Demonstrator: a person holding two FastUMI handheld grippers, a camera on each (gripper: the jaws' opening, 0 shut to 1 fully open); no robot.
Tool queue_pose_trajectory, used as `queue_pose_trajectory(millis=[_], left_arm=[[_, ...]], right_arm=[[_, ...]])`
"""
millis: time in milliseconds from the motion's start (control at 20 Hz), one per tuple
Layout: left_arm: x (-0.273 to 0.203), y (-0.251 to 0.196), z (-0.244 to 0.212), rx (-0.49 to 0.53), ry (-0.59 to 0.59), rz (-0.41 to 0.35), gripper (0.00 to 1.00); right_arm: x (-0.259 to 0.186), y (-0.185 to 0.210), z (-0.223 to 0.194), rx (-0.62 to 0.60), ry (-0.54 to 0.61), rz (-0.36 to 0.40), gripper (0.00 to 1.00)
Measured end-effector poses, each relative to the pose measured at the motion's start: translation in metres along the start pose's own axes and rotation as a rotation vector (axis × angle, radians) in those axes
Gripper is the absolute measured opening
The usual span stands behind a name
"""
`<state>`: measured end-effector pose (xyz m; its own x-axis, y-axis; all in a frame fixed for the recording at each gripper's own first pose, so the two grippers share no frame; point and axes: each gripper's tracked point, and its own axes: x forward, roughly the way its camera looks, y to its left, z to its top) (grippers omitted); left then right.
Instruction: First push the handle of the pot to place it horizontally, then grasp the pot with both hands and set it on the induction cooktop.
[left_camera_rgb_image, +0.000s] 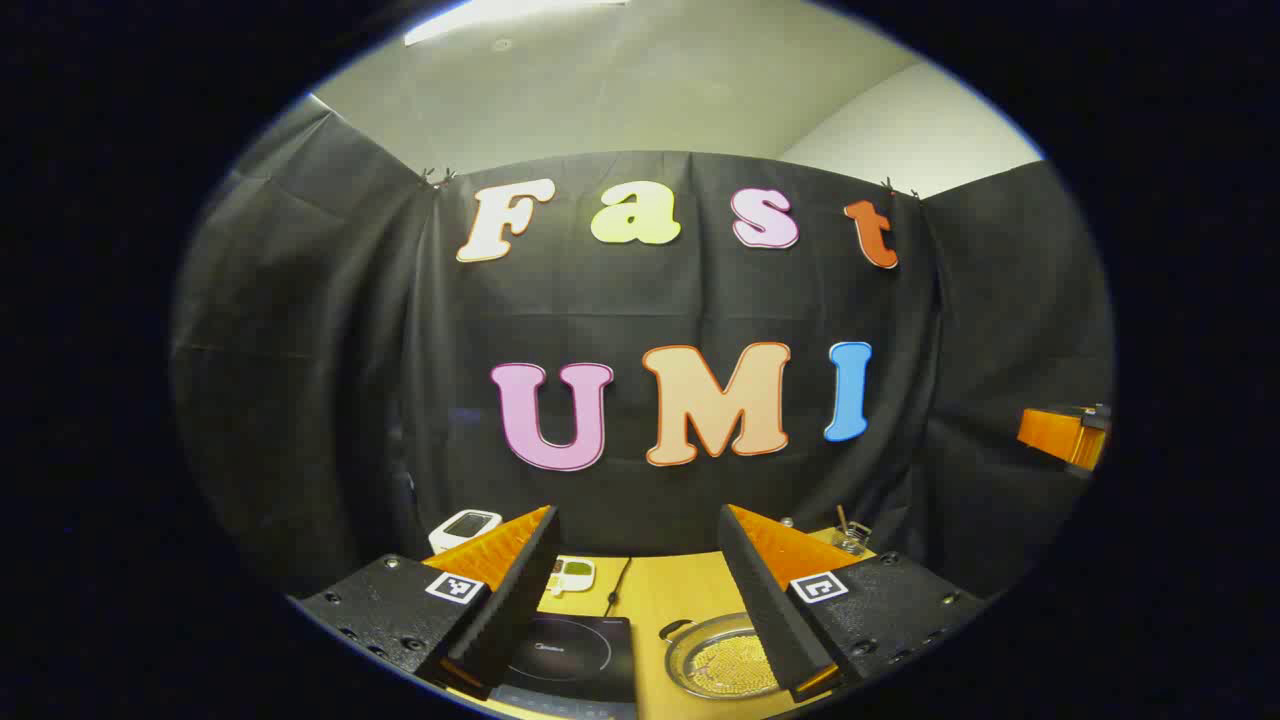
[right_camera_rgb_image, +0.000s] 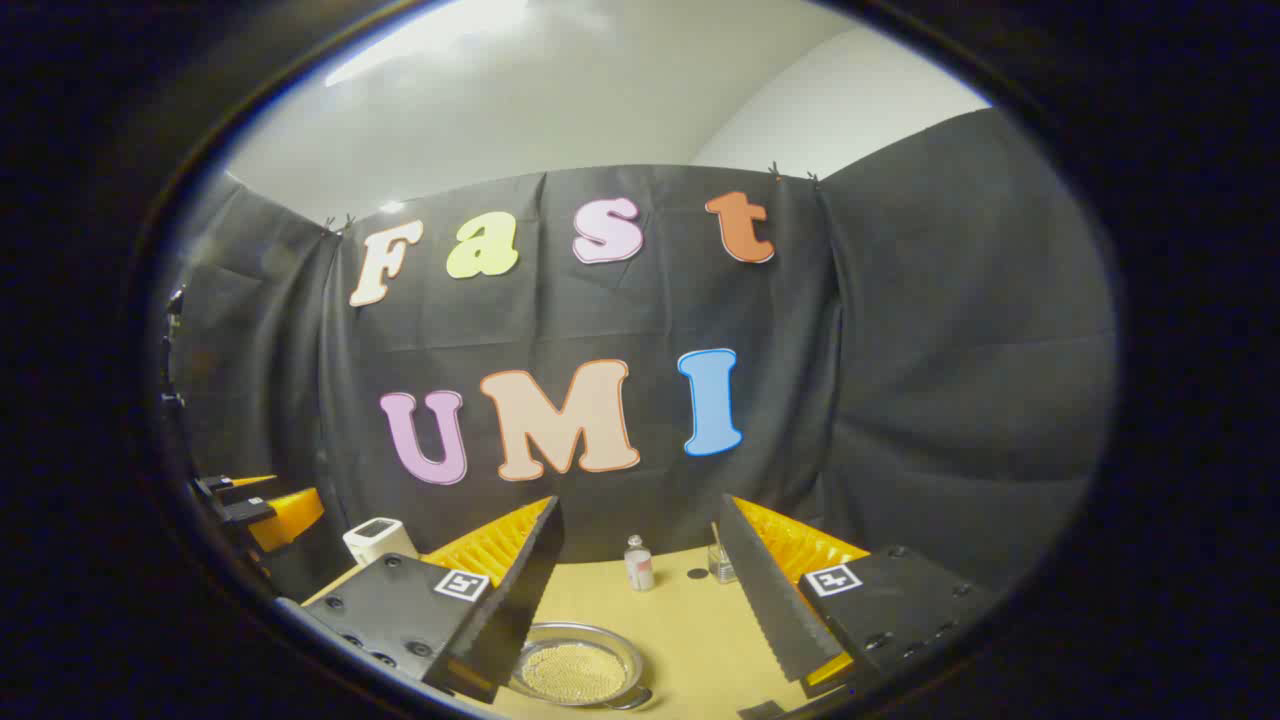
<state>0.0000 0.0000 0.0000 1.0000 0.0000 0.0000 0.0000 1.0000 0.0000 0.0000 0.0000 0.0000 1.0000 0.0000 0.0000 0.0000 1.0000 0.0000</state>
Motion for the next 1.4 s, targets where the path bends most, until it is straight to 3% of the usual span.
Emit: queue_pose_trajectory(millis=[100,150,550,650,1250,1300,1400], left_arm=[[0.004,-0.004,-0.003,-0.012,0.004,-0.002,0.94],[0.006,-0.002,-0.006,-0.016,0.008,0.004,0.94],[0.007,0.009,-0.020,-0.062,0.037,0.021,0.96],[0.005,0.018,-0.023,-0.058,0.044,0.031,0.92],[0.003,0.067,-0.046,-0.041,0.103,0.096,0.96],[0.002,0.070,-0.047,-0.039,0.106,0.097,0.93],[0.002,0.074,-0.049,-0.031,0.112,0.100,0.96]], right_arm=[[-0.002,-0.001,0.001,-0.009,-0.002,-0.009,0.98],[-0.003,-0.001,0.000,-0.012,0.000,-0.013,0.92],[-0.003,0.012,-0.016,-0.057,0.038,0.001,0.93],[0.000,0.017,-0.021,-0.058,0.056,0.002,0.93],[0.010,0.049,-0.044,-0.015,0.101,0.022,0.93],[0.013,0.052,-0.047,-0.001,0.107,0.027,0.98],[0.016,0.058,-0.054,0.024,0.128,0.040,0.82]])
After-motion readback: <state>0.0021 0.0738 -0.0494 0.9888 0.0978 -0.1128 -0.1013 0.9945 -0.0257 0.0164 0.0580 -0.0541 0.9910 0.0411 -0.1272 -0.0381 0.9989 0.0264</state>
